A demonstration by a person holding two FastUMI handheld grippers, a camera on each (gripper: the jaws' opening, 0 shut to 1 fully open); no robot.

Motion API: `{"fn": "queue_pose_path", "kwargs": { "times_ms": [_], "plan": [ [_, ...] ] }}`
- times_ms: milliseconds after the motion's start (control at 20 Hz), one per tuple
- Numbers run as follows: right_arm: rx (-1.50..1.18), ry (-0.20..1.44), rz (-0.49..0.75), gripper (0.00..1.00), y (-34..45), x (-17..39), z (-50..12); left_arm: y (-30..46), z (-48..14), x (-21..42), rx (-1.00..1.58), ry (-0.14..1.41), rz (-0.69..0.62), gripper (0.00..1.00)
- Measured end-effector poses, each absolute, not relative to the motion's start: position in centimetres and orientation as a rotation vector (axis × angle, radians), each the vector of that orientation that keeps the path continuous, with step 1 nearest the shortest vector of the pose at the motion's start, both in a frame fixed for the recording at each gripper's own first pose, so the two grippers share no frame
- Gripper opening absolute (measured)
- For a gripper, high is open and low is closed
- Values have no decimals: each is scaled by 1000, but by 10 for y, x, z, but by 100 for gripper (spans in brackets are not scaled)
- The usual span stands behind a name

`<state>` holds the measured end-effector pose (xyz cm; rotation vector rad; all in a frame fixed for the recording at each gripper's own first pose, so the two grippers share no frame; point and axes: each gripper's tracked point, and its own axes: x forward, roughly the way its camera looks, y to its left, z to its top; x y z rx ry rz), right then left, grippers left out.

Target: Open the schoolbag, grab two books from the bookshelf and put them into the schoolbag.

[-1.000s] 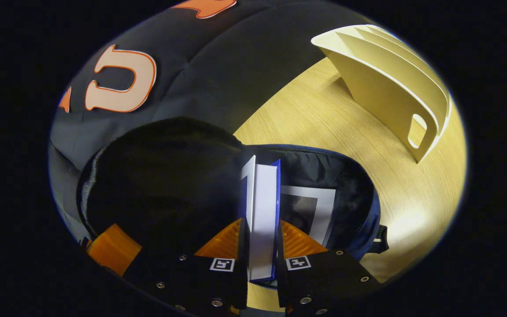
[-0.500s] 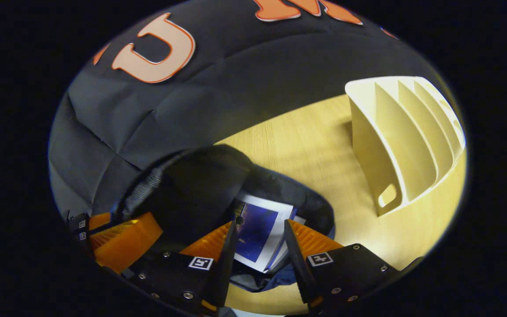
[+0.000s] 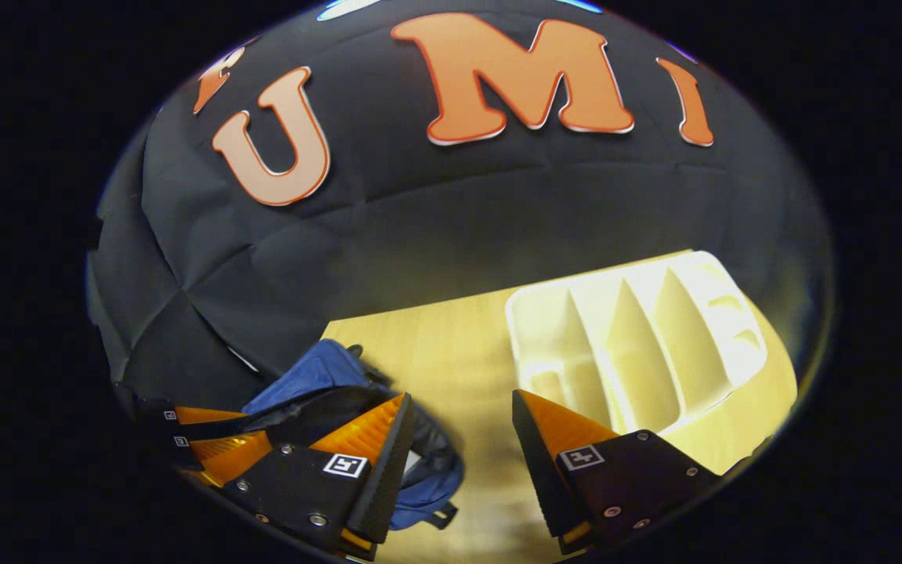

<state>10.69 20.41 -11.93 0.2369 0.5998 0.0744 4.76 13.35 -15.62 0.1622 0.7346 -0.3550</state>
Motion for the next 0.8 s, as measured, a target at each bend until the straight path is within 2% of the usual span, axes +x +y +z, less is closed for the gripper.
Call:
{"fn": "queue_pose_path", "kwargs": {
  "times_ms": [50, 100, 150, 250, 400, 450, 550, 650, 800],
  "plan": [
    [211, 581, 71, 74, 190, 107, -114, 124, -154, 45, 161, 724, -361, 28],
    [181, 568, 58, 74, 174, 109, -112, 112, -150, 44, 152, 718, -369, 34],
    [164, 560, 53, 74, 160, 107, -108, 102, -148, 41, 148, 713, -372, 46],
    [152, 539, 49, 74, 135, 103, -97, 80, -140, 40, 145, 694, -370, 61],
    [126, 494, 32, 74, 94, 99, -87, 45, -118, 44, 145, 621, -363, 60],
    [120, 477, 27, 75, 85, 99, -79, 32, -109, 44, 137, 592, -361, 68],
    [107, 455, 20, 80, 69, 93, -68, 11, -95, 44, 120, 535, -361, 77],
    [115, 432, 15, 87, 57, 88, -57, -3, -85, 47, 105, 489, -350, 92],
    [123, 399, 9, 94, 41, 84, -42, -23, -64, 45, 66, 417, -310, 96]
  ]
}}
